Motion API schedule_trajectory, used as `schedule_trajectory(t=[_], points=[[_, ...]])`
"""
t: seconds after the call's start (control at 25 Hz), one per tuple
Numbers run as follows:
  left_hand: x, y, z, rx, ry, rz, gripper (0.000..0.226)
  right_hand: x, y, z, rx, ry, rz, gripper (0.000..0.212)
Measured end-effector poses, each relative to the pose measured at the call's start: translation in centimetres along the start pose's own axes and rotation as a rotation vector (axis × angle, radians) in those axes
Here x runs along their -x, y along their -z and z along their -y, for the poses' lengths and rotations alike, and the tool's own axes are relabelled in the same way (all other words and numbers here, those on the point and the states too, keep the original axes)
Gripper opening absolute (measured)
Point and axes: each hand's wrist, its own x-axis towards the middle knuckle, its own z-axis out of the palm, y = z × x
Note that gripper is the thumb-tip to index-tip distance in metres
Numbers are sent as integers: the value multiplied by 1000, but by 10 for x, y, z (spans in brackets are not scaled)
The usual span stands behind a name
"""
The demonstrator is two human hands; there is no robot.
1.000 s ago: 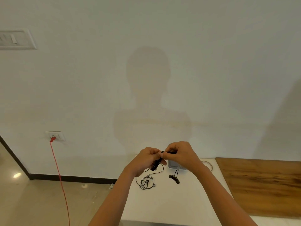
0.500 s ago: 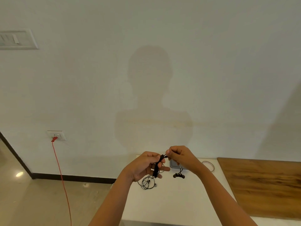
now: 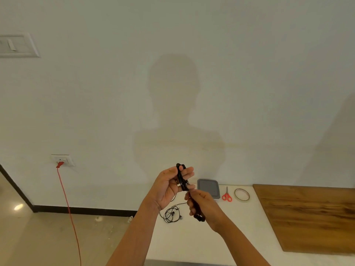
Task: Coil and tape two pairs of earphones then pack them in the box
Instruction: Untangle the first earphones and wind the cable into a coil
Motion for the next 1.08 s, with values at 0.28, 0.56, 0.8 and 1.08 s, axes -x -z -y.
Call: schedule_trajectory(t=[0.28,0.56,0.8,1.08], points=[[-6,2,12,-269,12,-73,25,5,-9,21,1136,119,-165,24],[-6,0,8,-382,66,-109,25,14,-12,52,1815,356,-131,19],[-2,3,10,-484,190,94,27,8,16,67,1305,475,105,11],[4,0,20,-411,325,209,26,-4,32,68,1405,510,235,10]])
